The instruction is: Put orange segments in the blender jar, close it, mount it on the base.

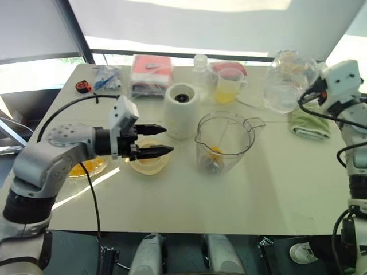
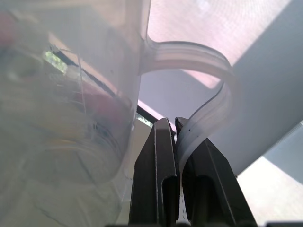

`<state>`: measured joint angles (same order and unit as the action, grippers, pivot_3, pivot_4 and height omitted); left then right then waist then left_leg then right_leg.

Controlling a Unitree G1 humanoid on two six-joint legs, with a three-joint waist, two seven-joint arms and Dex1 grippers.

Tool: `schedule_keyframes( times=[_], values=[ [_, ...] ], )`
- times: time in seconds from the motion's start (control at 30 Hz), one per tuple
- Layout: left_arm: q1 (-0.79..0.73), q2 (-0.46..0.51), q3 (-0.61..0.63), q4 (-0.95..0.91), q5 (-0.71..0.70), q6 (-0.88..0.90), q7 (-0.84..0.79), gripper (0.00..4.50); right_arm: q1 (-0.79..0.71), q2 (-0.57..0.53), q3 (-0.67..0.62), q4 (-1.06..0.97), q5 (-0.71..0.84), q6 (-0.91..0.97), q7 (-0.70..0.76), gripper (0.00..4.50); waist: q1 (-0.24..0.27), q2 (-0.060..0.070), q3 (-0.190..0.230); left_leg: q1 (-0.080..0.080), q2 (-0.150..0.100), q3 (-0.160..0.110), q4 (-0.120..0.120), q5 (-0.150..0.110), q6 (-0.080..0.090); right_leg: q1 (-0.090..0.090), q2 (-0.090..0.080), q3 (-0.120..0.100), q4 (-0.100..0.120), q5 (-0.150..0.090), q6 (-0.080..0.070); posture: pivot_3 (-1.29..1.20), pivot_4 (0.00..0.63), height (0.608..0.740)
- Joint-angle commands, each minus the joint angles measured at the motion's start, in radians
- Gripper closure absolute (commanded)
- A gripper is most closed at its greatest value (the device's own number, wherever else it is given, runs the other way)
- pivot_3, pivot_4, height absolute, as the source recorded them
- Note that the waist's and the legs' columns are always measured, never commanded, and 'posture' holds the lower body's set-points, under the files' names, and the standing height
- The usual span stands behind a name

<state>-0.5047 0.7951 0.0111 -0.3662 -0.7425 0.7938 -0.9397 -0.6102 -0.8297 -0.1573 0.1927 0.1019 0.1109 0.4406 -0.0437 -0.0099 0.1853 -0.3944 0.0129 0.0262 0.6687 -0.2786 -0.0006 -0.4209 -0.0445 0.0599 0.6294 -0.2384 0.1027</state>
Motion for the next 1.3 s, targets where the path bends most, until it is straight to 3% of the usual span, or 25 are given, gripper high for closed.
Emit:
schedule_keyframes(
  times=[0.03, 0.33, 0.7, 1.3],
  values=[
    [-0.008, -0.009, 0.008, -0.020, 0.005, -0.021, -0.004, 1.20, -0.060, -0.032, 0.023, -0.122, -0.006, 0.028, 0.067, 4.43, 0.002, 0.000, 0.000, -0.001, 0.000, 0.000, -0.001, 0.000, 0.000, -0.001, 0.000, 0.000, 0.000, 0.001, 0.002, 0.00, 0.150, 0.740],
    [0.017, -0.030, 0.020, -0.053, 0.001, -0.010, 0.028, 1.20, -0.101, -0.067, 0.140, -0.221, -0.135, -0.104, 0.190, 4.43, 0.006, -0.001, 0.000, -0.013, 0.000, -0.001, -0.002, 0.000, 0.000, -0.013, -0.002, -0.001, 0.000, 0.002, 0.003, 0.00, 0.150, 0.740],
    [0.019, -0.040, 0.017, -0.057, 0.010, -0.012, 0.040, 1.20, -0.151, -0.096, 0.156, -0.143, -0.285, -0.320, 0.169, 4.43, 0.004, -0.001, 0.001, -0.013, -0.001, -0.001, -0.001, 0.001, -0.002, -0.013, -0.001, -0.001, 0.001, 0.002, 0.003, 0.00, 0.150, 0.740],
    [-0.003, -0.036, 0.022, -0.036, 0.004, -0.009, 0.006, 1.20, -0.182, -0.103, 0.157, -0.103, -0.406, -0.465, 0.125, 4.43, 0.002, -0.001, 0.001, -0.012, -0.001, -0.001, -0.001, 0.002, -0.004, -0.013, -0.001, -0.001, 0.002, 0.002, 0.003, 0.00, 0.150, 0.740]
  ],
)
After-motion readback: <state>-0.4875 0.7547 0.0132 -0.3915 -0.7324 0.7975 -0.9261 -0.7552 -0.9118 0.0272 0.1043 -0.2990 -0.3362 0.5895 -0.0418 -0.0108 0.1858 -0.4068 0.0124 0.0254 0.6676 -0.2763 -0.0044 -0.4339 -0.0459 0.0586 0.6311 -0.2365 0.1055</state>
